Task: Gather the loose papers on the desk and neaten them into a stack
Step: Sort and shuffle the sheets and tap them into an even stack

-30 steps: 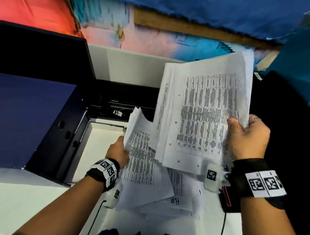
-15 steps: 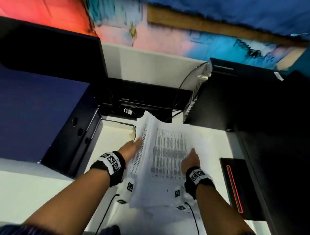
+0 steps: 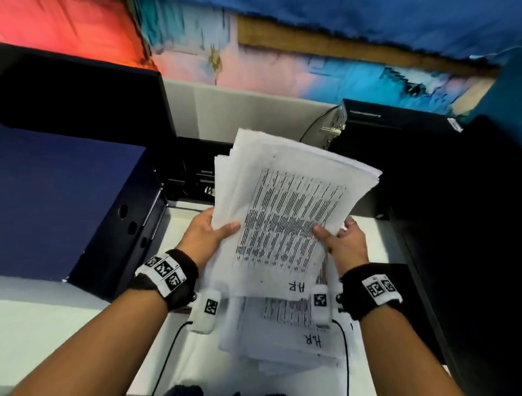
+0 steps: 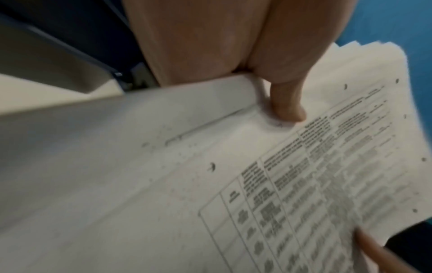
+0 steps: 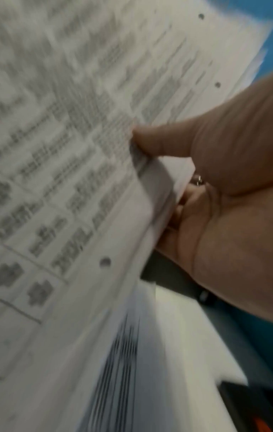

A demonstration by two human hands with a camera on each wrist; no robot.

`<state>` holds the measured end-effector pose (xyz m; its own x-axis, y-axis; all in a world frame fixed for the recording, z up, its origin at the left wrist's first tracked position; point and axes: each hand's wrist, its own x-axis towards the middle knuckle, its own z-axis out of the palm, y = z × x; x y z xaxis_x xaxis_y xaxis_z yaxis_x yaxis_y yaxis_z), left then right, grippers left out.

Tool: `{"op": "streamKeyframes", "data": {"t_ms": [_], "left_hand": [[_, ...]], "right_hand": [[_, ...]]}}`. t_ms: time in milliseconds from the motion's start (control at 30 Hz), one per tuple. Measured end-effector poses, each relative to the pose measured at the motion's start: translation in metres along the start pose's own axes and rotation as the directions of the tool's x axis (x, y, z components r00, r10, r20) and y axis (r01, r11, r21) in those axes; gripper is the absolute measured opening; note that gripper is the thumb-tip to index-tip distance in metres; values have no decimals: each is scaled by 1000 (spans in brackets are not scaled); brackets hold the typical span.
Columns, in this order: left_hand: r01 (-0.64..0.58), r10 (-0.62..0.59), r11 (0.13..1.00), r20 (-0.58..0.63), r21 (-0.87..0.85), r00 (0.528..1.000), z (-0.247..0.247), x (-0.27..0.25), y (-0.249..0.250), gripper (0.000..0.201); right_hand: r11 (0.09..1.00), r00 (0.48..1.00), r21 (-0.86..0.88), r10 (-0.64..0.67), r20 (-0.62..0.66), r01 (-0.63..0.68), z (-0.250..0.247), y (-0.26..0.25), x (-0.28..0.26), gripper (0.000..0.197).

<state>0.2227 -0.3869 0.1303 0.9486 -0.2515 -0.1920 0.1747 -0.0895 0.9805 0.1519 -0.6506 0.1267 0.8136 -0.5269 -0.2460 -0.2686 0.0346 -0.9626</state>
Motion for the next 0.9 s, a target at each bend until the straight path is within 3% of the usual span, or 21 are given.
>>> {"op": "streamKeyframes", "data": {"t_ms": [67,133,200,333,433,500,600,667,733,767,833,900], "left_hand": [[-155,159,987,-78,46,984,9,5,23,20],[-296,317,943,-150,151,936,14,5,37,22],[-349,377,919,-153,182,914,18,3,34,28],[-182,183,983,-49,25,982,21,2,-2,72],[-170,178,981,-82,89,981,27,7,-4,63],[-195,203,979,-148,67,968,30,6,8,45],[-227,227,974,-155,13,962,26,6,8,42],[-150,156,983,-52,106,986,25,7,-6,43],[-72,82,978,-44,195,996,29,9,-18,36],[-64,84,977,-90,201,992,30,11,-17,36],[-118,160,971,-204,206,966,29,13,-9,34],[-215,287,943,-298,252,910,21,15,5,32]], "right_hand": [[984,980,0,-179,-89,180,0,-34,-10,22],[948,945,84,-295,-139,308,0,-53,-22,16],[941,937,55,-323,-135,333,3,-53,-33,20],[975,971,4,-219,-92,221,14,-26,-39,49],[983,977,89,-148,-151,163,18,-30,-39,48],[966,964,149,-180,-195,211,16,-40,-41,43],[953,964,173,-225,-142,248,12,-38,-40,40],[992,990,63,-103,-91,109,11,-11,-30,49],[978,990,-184,79,-114,-99,7,30,-13,64],[924,976,-332,142,-163,-190,4,49,-5,73],[732,928,-572,262,-266,-371,-1,81,1,100],[557,896,-709,347,-276,-434,4,102,-2,122]]}}
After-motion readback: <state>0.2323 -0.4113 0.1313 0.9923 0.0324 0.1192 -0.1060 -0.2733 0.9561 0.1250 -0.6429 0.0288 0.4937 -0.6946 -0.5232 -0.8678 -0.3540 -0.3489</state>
